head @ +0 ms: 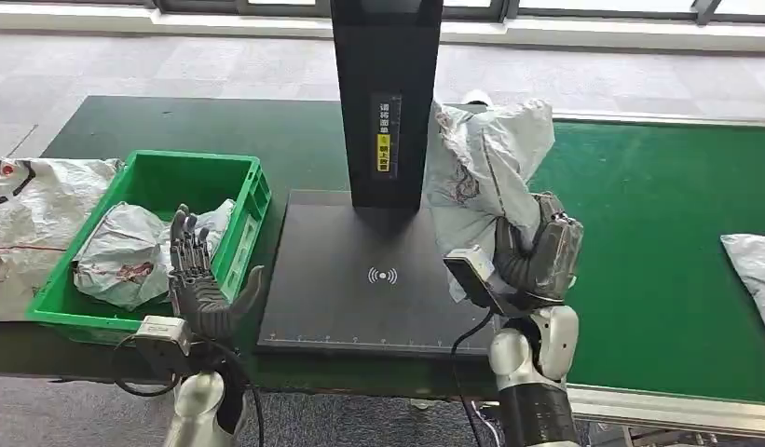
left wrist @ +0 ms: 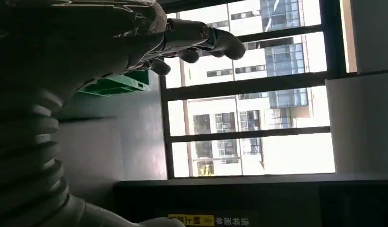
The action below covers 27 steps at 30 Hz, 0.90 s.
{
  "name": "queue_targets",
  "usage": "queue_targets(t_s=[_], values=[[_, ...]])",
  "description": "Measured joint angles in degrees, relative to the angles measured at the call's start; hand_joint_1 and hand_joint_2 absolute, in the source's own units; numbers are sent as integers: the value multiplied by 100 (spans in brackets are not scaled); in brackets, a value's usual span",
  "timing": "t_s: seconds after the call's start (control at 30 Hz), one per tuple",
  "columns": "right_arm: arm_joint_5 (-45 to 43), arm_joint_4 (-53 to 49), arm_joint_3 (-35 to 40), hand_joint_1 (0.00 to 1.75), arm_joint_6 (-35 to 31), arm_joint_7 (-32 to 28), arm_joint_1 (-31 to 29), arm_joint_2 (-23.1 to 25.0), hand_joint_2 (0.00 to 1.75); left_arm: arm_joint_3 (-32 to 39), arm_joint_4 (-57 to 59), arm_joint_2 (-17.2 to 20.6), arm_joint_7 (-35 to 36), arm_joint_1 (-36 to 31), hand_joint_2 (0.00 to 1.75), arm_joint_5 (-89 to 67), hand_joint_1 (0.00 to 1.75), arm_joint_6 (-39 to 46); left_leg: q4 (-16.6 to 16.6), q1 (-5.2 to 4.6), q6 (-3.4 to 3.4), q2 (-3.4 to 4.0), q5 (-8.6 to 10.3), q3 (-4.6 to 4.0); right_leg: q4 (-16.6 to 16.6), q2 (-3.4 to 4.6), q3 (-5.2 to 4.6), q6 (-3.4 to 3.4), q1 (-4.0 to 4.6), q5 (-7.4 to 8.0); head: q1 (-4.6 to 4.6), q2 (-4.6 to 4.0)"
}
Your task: Moved the parcel from conveyor to table for the left to box.
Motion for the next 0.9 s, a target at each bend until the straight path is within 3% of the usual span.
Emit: queue_targets(t_s=[0.23,0.5,0.9], values=[[24,0,46,175,37,15,5,0,175,0,0,0,0,0,175,0,0,0,0,0,0,0,0,-1,0,1,0,0,0,0,0,0],[411,302,785,175,31,350,2,0,175,0,11,0,0,-2,175,-28,0,-68,-2,3,0,2,0,0,0,2,-1,-1,3,-1,0,0],[171,2047,1388,175,241,693,-413,0,175,0,229,0,0,-47,175,-26,0,-83,-1,3,-1,4,0,3,0,4,-2,-1,3,0,0,0]])
